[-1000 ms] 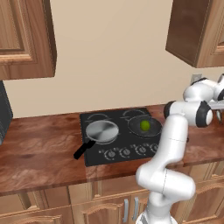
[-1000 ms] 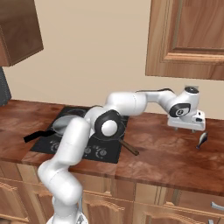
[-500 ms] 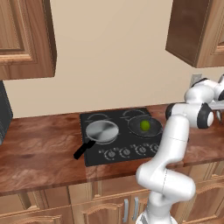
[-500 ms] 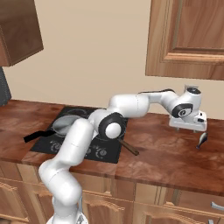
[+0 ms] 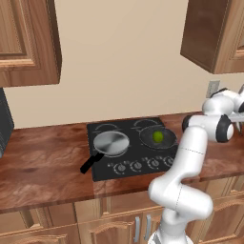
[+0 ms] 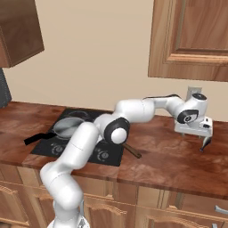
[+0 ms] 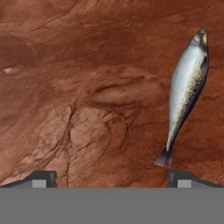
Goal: Place both pans onto different burners. Then place the lime and the fish on different pans.
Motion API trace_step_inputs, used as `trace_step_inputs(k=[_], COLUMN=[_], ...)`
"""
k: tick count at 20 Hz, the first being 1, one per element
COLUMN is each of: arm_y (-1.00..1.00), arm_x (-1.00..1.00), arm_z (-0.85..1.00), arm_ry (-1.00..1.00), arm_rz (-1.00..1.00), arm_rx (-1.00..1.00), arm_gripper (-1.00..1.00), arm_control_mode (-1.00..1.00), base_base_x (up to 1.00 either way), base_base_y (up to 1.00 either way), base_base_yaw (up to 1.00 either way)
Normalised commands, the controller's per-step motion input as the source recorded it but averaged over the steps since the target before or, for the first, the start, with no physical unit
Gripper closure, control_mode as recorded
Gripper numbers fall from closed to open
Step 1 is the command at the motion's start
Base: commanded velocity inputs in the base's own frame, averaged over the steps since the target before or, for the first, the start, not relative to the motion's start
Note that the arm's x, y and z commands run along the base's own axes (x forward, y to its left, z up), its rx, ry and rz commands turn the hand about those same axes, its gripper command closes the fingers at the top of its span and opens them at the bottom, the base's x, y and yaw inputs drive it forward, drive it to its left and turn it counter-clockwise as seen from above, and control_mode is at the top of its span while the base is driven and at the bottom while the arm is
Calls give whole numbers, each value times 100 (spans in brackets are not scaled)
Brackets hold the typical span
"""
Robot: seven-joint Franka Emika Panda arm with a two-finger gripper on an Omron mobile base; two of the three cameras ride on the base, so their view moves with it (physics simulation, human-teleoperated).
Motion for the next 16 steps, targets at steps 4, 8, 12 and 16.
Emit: trace_step_inputs(k=[4, 8, 12, 16], arm_y=[-16, -17, -14, -14], arm_x=[0, 1, 8, 10], arm_z=[-6, -2, 0, -1], arm_ry=[0, 0, 0, 0], arm_rz=[0, 0, 0, 0], arm_rx=[0, 0, 0, 0], arm_gripper=[-100, -100, -100, -100], arm_control_mode=[-100, -100, -100, -100], base_base_x=[0, 0, 0, 0], base_base_y=[0, 0, 0, 0], base_base_yaw=[0, 0, 0, 0])
